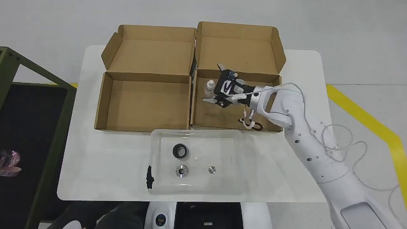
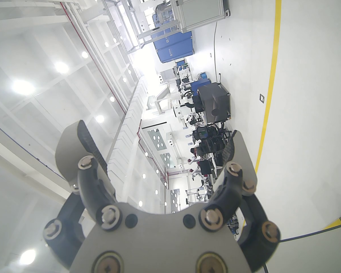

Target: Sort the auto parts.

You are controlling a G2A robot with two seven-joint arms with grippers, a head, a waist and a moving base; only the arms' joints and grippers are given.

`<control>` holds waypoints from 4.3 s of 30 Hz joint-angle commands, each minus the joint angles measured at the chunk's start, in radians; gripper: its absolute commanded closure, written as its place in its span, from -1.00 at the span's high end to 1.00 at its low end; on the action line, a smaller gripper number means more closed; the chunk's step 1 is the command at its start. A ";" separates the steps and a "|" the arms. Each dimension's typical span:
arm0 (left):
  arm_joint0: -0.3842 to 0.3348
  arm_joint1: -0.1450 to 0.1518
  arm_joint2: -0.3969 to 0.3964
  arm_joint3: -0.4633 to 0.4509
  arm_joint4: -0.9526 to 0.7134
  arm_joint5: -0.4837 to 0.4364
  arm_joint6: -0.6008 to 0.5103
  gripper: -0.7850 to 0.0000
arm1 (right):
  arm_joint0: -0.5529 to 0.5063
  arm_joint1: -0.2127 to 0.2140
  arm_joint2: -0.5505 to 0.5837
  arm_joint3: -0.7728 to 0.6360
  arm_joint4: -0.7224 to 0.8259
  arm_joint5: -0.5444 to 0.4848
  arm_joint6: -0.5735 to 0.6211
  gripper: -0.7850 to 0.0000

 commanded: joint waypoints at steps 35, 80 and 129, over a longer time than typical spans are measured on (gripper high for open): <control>0.000 0.000 0.000 0.000 0.000 0.000 0.000 1.00 | -0.495 0.099 0.063 -0.546 -0.216 -0.227 0.187 1.00; 0.000 0.000 0.000 0.000 0.000 0.000 0.000 1.00 | -0.427 0.100 -0.135 -0.499 -0.355 -0.254 0.448 0.20; 0.000 0.000 0.000 0.000 0.000 0.000 0.000 1.00 | -0.384 0.107 -0.157 -0.522 -0.310 -0.249 0.424 -1.00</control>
